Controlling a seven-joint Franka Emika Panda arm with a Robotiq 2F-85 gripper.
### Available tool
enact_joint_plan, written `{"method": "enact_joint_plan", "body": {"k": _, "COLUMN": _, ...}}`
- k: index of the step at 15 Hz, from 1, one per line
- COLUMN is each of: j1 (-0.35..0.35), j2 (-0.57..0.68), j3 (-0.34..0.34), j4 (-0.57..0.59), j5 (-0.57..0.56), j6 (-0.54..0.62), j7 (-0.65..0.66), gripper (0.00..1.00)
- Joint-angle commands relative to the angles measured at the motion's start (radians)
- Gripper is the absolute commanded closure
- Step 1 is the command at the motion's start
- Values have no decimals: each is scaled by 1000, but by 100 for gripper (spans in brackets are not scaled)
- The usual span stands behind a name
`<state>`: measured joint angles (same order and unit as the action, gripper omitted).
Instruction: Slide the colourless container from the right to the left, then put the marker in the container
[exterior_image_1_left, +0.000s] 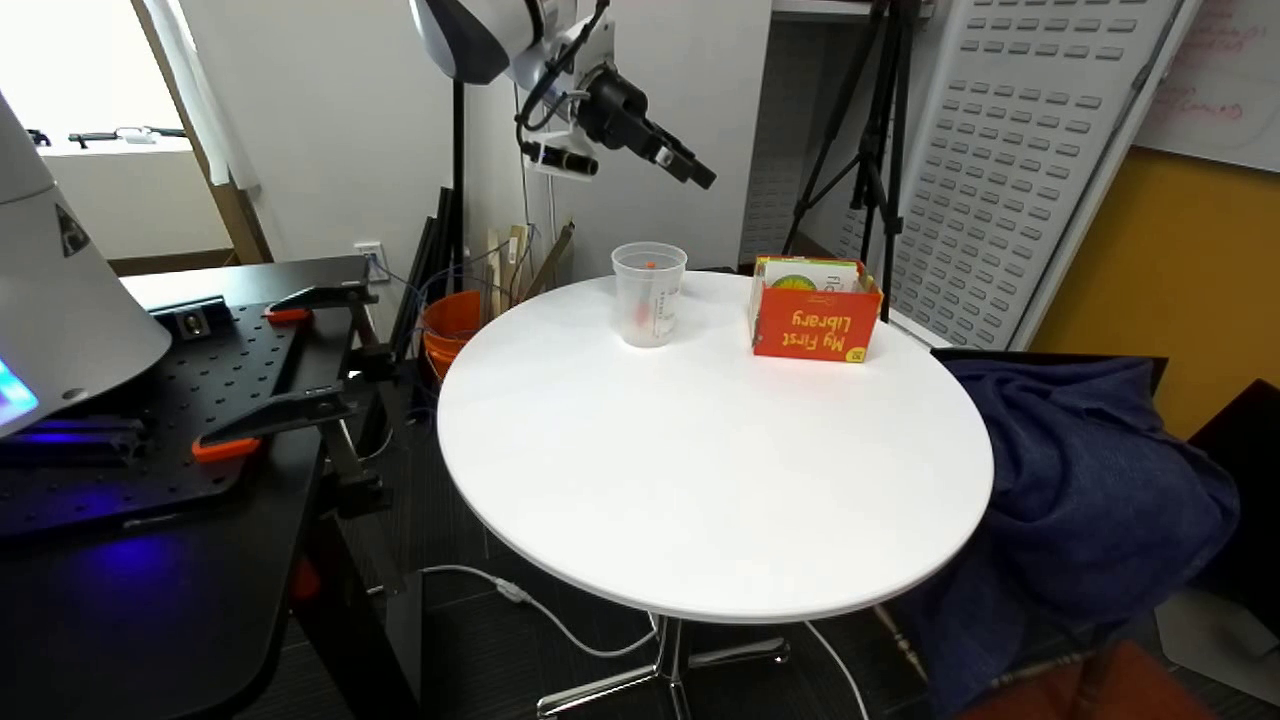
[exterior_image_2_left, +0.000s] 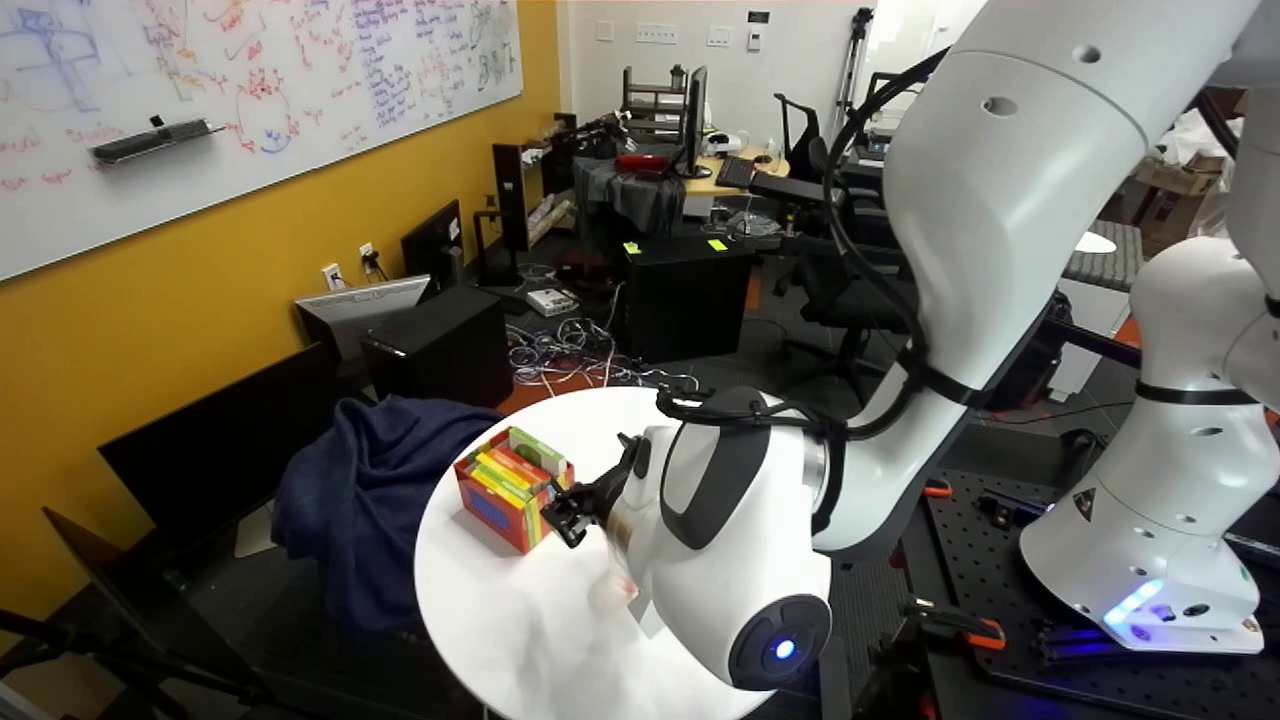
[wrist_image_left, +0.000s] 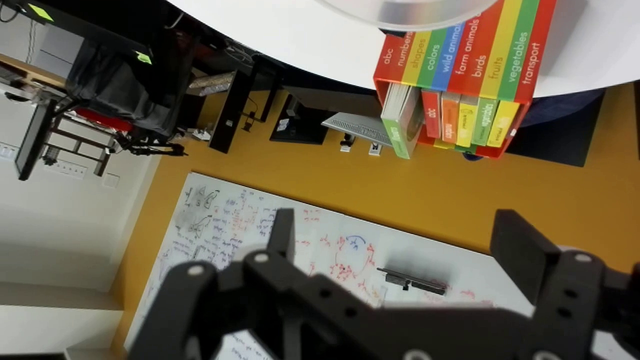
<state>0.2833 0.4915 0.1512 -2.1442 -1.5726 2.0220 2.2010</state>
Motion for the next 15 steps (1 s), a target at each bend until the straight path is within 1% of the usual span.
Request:
{"method": "enact_joint_plan", "body": {"k": 1, "j1": -18, "j2": -7, "j3": 26, "j4": 6, "j5": 11, "j6": -33, "j7": 5, "gripper": 0}}
{"method": "enact_joint_plan", "body": {"k": 9, "j1": -38, "j2": -89, "j3": 44, "j4": -45, "j5": 73, "j6": -5, "j7": 0, "gripper": 0}}
{"method": "enact_joint_plan", "body": {"k": 15, "j1": -47, "j2": -136, "j3": 41, "j4": -69, "j5": 95, "j6": 4, "j7": -2, "gripper": 0}}
